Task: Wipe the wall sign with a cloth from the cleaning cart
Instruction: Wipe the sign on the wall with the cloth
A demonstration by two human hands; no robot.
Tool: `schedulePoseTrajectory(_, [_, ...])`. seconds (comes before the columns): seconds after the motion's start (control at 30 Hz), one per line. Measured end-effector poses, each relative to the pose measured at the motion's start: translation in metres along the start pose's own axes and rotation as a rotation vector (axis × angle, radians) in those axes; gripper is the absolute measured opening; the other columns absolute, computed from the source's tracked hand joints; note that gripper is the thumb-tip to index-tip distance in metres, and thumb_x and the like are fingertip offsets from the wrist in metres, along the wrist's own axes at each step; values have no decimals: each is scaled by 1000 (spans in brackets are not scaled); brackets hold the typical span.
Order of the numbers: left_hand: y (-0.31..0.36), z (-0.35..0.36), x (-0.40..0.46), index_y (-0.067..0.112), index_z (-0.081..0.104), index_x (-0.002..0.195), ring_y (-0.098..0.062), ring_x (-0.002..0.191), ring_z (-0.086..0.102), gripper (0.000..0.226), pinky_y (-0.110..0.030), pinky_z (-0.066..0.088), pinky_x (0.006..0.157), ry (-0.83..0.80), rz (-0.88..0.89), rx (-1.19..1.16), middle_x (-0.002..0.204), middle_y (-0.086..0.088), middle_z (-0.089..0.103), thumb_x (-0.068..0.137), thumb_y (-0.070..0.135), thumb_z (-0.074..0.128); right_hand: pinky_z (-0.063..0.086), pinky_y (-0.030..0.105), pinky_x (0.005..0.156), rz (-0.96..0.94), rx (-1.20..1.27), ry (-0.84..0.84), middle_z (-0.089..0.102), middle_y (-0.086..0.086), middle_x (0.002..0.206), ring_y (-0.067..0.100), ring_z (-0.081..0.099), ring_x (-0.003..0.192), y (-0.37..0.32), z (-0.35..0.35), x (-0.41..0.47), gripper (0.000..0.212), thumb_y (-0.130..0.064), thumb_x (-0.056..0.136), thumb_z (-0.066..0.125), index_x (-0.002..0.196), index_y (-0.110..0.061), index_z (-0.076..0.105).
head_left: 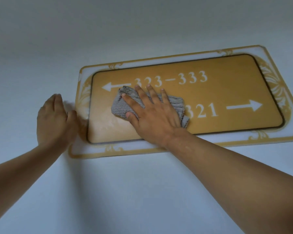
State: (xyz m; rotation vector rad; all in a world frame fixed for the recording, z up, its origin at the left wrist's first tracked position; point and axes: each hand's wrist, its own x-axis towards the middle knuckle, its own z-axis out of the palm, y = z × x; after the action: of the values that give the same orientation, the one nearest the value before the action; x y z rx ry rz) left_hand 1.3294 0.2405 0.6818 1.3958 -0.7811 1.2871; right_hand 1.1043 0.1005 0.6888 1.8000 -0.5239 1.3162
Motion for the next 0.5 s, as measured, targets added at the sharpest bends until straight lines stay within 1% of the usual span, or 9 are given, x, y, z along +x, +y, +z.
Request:
schedulePoseTrajectory(0.1, [-7, 4, 10, 1, 29, 152, -27, 150, 18, 75, -44, 10, 123, -54, 121, 134, 160, -16, 27, 86, 36, 22, 2, 60, 119, 34, 2, 13, 4, 4, 169, 33, 0, 154, -4, 2, 16, 60, -58, 101, 7, 158, -41, -1])
schedulePoseTrajectory(0.17, [-14, 5, 21, 3, 31, 151, -23, 152, 13, 74, -43, 8, 123, -59, 138, 180, 162, -12, 25, 86, 37, 22, 3, 60, 119, 33, 0, 20, 5, 4, 169, 33, 2, 154, -4, 4, 27, 60, -58, 101, 7, 158, -41, -2])
schedulePoseTrajectory(0.23, [-18, 8, 31, 5, 35, 149, -24, 151, 14, 69, -45, 10, 123, -58, 143, 175, 161, -12, 28, 88, 33, 25, 4, 60, 120, 30, -8, 22, 6, 4, 169, 32, 3, 154, -2, 2, 40, 60, -59, 101, 6, 158, -41, -2])
schedulePoseTrajectory(0.27, [-20, 10, 36, 5, 40, 146, -26, 150, 17, 62, -46, 13, 122, -56, 156, 162, 158, -13, 32, 90, 28, 28, 4, 60, 120, 40, -12, 27, 7, 4, 169, 32, 4, 154, -2, 2, 47, 61, -59, 100, 6, 158, -41, -2])
schedulePoseTrajectory(0.33, [-19, 16, 45, 2, 50, 129, -34, 143, 28, 44, -52, 22, 117, -37, 186, 120, 147, -17, 44, 90, 16, 35, 5, 60, 120, 65, -14, 39, 8, 4, 169, 33, 5, 154, -3, 2, 61, 61, -59, 100, 7, 158, -41, -1])
schedulePoseTrajectory(0.37, [-18, 21, 47, 0, 52, 123, -36, 139, 33, 39, -53, 26, 115, -18, 192, 80, 142, -20, 48, 88, 12, 36, 5, 60, 120, 80, -15, 43, 7, 4, 169, 33, 5, 154, -3, 1, 68, 61, -59, 100, 8, 158, -40, 0])
schedulePoseTrajectory(0.4, [-17, 25, 48, -1, 54, 120, -37, 136, 37, 38, -52, 28, 114, 13, 185, 26, 140, -20, 49, 88, 9, 37, 5, 60, 120, 94, -15, 46, 7, 5, 169, 33, 5, 154, -3, 0, 75, 61, -58, 101, 8, 158, -40, 0])
schedulePoseTrajectory(0.43, [-18, 28, 48, -1, 56, 119, -36, 133, 41, 37, -48, 31, 112, 55, 164, -43, 139, -17, 51, 87, 6, 38, 5, 60, 120, 101, -17, 48, 6, 5, 169, 33, 4, 154, -4, 0, 82, 61, -58, 101, 8, 158, -40, 0])
schedulePoseTrajectory(0.5, [-25, 33, 48, 4, 62, 113, -31, 125, 50, 38, -40, 37, 106, 132, 129, -184, 131, -8, 59, 84, 5, 37, 5, 60, 120, 125, -13, 47, 6, 5, 169, 33, 3, 154, -6, 1, 96, 60, -57, 101, 9, 158, -39, 0])
